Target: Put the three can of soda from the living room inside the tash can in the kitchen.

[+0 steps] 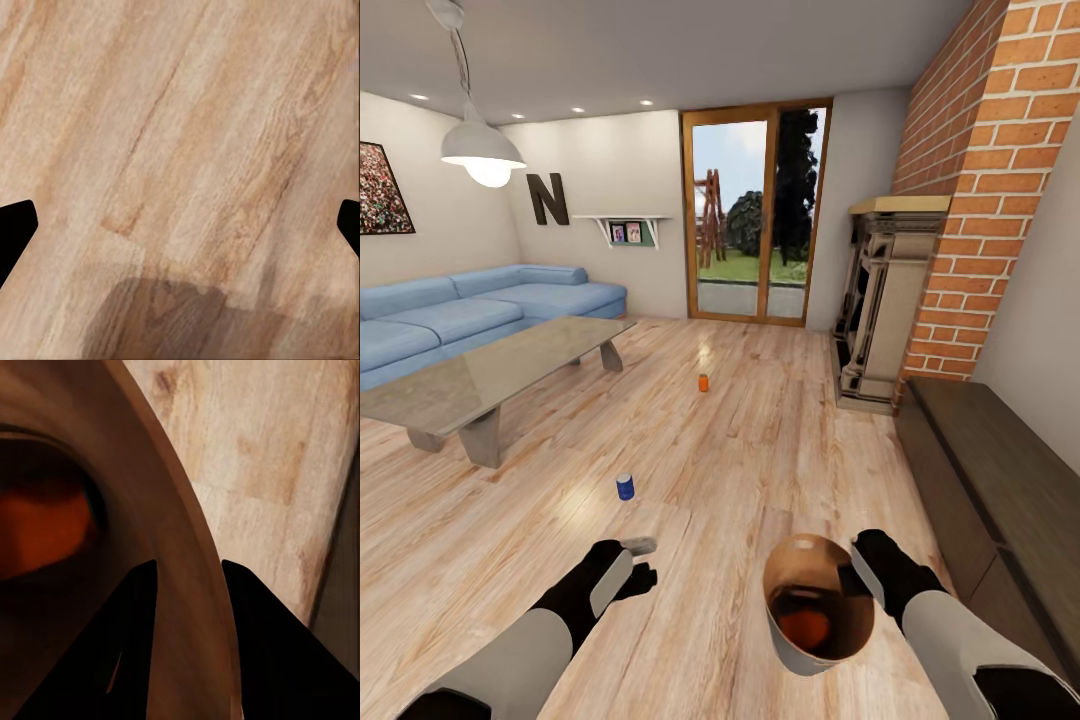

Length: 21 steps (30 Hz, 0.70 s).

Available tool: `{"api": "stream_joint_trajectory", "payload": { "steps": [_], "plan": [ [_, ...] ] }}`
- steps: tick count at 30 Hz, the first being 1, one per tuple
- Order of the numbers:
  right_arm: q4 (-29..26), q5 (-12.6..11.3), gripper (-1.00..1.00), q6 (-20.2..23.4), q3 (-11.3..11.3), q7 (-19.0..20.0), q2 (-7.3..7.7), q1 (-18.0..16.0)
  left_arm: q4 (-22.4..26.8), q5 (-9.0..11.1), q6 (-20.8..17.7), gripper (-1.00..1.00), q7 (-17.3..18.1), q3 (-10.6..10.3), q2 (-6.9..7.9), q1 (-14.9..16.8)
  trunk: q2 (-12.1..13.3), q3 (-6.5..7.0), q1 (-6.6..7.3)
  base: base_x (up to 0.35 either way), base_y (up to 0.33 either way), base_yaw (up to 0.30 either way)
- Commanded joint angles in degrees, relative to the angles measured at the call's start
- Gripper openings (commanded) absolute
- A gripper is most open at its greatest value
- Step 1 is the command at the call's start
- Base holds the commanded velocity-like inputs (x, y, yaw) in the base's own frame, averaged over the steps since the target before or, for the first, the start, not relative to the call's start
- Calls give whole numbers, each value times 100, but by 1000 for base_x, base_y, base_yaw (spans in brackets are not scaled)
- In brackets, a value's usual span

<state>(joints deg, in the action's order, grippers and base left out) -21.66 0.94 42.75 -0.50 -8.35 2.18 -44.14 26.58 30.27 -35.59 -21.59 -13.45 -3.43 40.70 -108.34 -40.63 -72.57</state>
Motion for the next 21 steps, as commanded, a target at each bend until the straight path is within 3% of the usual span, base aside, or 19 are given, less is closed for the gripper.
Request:
{"api": "stream_joint_trajectory", "payload": {
  "steps": [1,6,21],
  "plan": [
    [0,-82,-100,-166,15,37,13,37,-2,-5,10,100,57,-3,0,0,-1,1,0,0,0,0],
    [9,-85,-100,-389,15,42,39,89,-3,-10,21,100,130,-17,2,1,-1,1,0,0,0,0],
    [8,-82,-100,-499,15,97,20,120,-3,19,28,100,163,-7,17,-36,-1,1,0,0,0,0]
  ]
}}
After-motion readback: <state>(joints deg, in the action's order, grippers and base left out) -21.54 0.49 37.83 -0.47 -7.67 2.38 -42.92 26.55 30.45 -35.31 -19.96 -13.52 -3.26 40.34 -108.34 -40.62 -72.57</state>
